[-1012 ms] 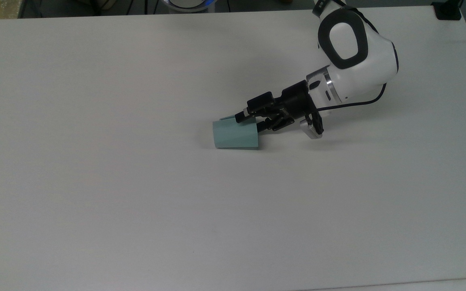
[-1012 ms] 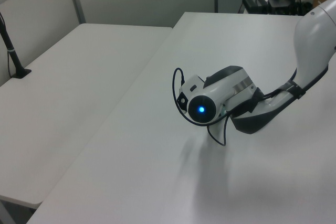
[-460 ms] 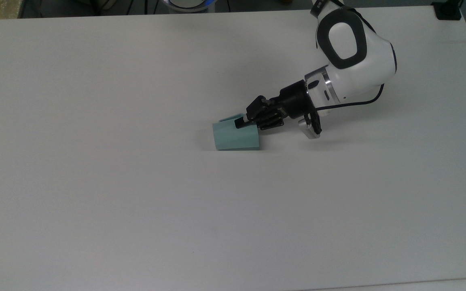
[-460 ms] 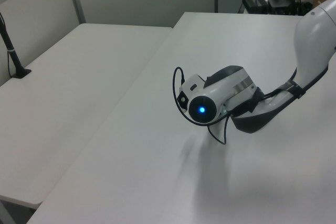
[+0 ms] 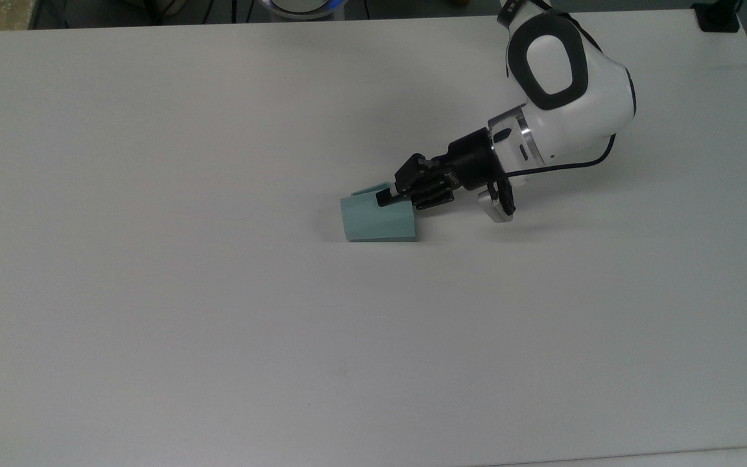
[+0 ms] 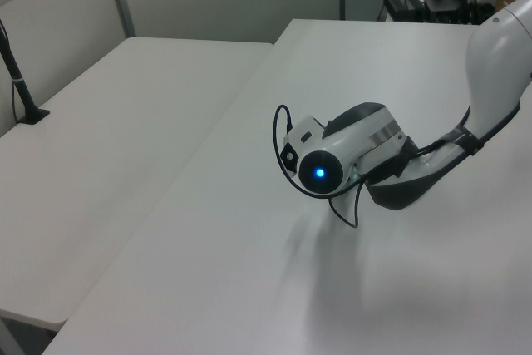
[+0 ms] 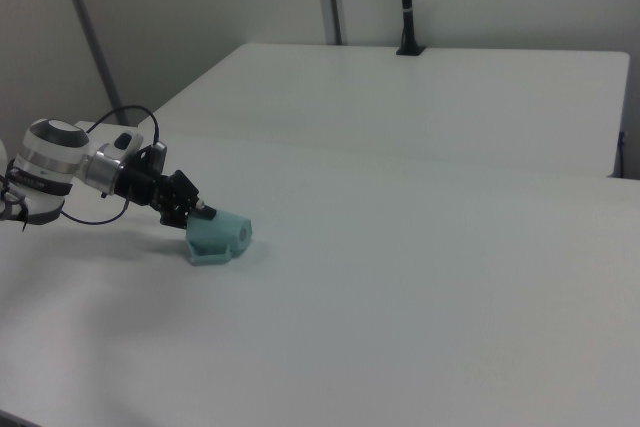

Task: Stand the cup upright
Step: 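Lower the gripper onto the cup's rim and close on it, then lift and rotate the gripped cup so its base faces down, then lower the cup upright onto the table, then open the gripper and raise it away from the cup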

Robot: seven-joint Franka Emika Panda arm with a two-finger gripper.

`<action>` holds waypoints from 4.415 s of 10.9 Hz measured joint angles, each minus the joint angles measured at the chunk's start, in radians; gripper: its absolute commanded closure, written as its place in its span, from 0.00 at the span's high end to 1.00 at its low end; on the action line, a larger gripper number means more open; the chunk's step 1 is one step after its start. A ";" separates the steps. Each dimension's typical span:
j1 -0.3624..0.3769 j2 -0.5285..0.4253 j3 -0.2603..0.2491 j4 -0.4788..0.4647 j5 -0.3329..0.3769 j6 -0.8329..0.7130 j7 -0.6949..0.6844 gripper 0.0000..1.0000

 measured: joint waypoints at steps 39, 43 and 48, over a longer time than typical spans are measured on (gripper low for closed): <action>-0.520 -0.594 0.000 -0.588 0.841 0.607 -0.340 1.00; -0.523 -0.632 0.000 -0.493 0.843 0.562 -0.336 1.00; -0.577 -0.783 -0.023 -0.369 0.843 0.240 -0.545 1.00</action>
